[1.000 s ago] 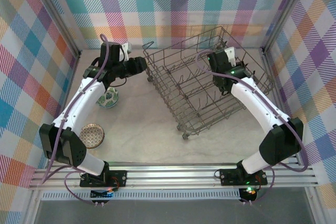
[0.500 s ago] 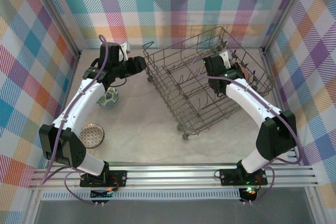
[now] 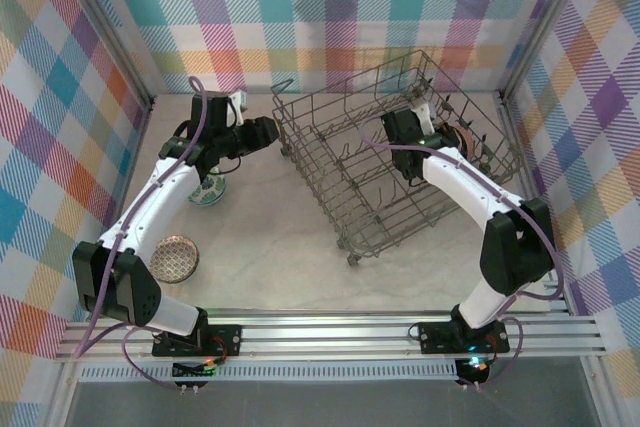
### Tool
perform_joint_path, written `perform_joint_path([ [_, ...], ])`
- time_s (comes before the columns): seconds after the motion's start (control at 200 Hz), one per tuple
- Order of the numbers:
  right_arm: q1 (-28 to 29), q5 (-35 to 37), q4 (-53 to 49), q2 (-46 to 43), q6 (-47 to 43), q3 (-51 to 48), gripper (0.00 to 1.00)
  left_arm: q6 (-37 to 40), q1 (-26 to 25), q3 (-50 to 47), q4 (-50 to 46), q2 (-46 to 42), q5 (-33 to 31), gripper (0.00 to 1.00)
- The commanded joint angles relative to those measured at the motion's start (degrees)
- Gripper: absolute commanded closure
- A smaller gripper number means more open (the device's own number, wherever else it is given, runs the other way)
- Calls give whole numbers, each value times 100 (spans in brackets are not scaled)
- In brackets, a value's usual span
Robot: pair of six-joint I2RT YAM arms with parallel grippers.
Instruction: Load the bowls into the dish rack
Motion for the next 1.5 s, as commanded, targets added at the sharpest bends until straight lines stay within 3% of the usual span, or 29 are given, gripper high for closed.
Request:
perform_joint_path([
  [0.0, 19, 513, -45, 39, -31, 110, 96, 24, 92, -121, 175, -227, 97, 50],
  [0.53, 105, 840, -903, 423, 382, 598, 94, 78, 154, -36, 238, -90, 336, 50],
  [0.65, 100, 826, -727, 420, 207, 739, 94, 83, 179, -79, 259, -109, 352, 50],
  [1.05, 114, 856, 1341, 255, -1831, 646, 93, 89, 297, -163, 258, -173, 427, 50],
  [1.32, 130, 879, 1392, 364, -1895, 589, 93, 67, 305, -305, 306, -254, 433, 50],
  [1.495, 266, 897, 899, 426, -1401, 609, 93, 42, 307, -397, 338, -350, 407, 50],
])
